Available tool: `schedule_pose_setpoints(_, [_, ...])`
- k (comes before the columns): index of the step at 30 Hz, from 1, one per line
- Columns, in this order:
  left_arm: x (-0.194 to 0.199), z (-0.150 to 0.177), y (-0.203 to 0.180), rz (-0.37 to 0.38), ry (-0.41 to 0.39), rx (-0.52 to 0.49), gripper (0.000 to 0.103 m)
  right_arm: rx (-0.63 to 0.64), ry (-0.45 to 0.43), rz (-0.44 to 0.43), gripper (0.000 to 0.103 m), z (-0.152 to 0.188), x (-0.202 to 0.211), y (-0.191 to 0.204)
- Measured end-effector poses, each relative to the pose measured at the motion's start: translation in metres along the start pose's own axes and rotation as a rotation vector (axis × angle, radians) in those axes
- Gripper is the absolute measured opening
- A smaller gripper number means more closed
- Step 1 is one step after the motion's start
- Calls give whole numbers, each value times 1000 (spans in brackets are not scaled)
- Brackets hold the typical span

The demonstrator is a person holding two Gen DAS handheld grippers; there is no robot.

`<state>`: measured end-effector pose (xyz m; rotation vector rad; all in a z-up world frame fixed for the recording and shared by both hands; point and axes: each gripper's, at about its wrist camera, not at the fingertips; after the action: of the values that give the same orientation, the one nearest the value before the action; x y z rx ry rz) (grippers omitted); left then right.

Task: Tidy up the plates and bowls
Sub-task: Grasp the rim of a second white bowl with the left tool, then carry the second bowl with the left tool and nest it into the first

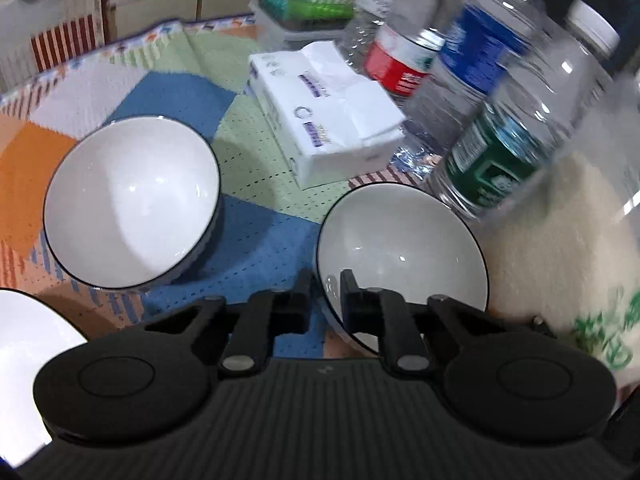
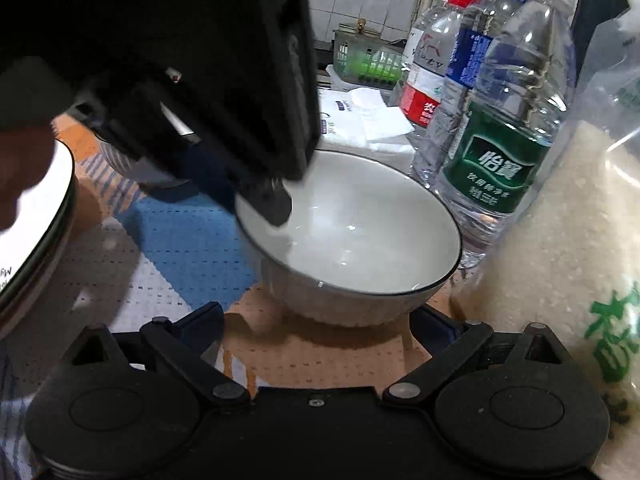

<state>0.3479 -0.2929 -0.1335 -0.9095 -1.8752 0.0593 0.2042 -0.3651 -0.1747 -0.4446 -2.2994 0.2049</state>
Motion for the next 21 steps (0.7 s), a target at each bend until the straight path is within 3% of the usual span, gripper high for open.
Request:
schedule_pose_setpoints(3, [-3,-6,11,35,45,45,9,-20,5,-25,101,-3,-6,-2])
schedule_pose_setpoints(9, [-6,4,6,3,59,21,7,-61,-8,-29,100,-7,-11,-1])
schedule_pose_setpoints(11, [-4,5,7,13,83,53,8,-78,-21,-23,92,-7,-9,-4])
schedule_pose_setpoints(21, [53,21,-13,-54,103,-25,9,-145,-60,-95,92,-2,32,-8])
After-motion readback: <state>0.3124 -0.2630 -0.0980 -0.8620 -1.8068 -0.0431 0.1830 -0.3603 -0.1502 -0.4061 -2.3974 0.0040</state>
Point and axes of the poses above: each gripper's, at about its wrist camera, not at the fingertips, and x roughly against the way its jaws point, y to its left, z to its underside, and after that the axes turned 8 degrees about z, right-handed
